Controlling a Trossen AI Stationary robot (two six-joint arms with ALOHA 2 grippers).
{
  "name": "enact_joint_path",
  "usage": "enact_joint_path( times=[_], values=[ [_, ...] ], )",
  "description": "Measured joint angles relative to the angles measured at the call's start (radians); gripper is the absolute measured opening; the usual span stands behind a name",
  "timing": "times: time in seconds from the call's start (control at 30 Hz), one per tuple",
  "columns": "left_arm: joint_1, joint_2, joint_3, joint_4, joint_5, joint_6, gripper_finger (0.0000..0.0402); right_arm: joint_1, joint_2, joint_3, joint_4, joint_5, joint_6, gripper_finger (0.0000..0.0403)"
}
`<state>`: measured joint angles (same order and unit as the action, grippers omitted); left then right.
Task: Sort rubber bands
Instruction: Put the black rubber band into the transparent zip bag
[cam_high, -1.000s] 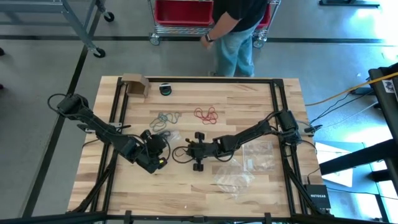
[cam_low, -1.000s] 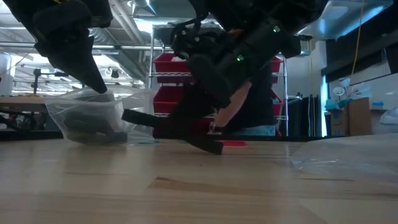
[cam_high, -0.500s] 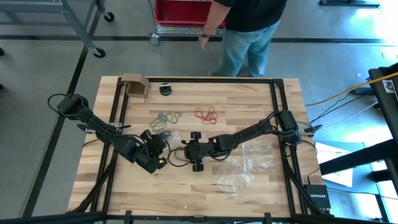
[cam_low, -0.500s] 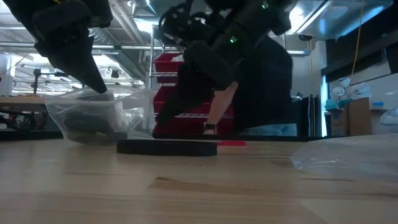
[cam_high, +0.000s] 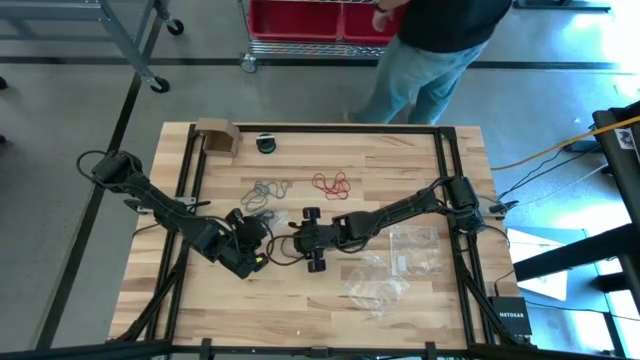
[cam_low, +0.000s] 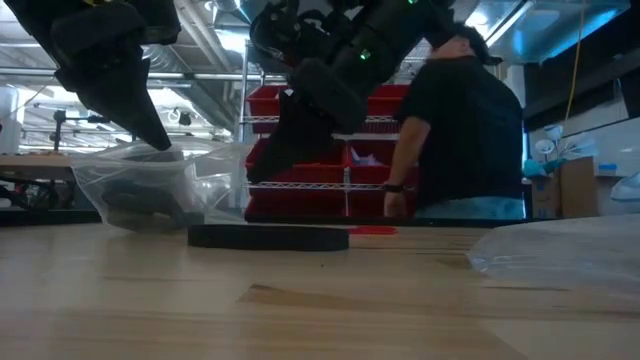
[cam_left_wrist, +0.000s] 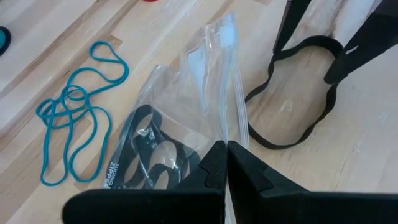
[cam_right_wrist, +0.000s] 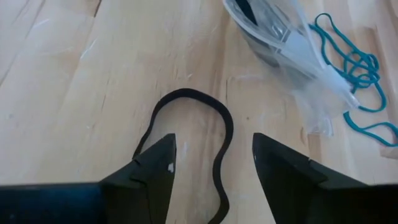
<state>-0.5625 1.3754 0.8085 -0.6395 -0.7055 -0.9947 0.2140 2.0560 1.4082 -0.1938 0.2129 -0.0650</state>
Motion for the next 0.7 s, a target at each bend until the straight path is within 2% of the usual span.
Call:
enact_joint_path(
  times=[0.7],
  values=[
    [0.000, 0.000, 0.000, 0.000, 0.000, 0.003, 0.0000, 0.000, 0.000, 0.000, 0.000, -0.004, -0.019, 0.0205]
  ],
)
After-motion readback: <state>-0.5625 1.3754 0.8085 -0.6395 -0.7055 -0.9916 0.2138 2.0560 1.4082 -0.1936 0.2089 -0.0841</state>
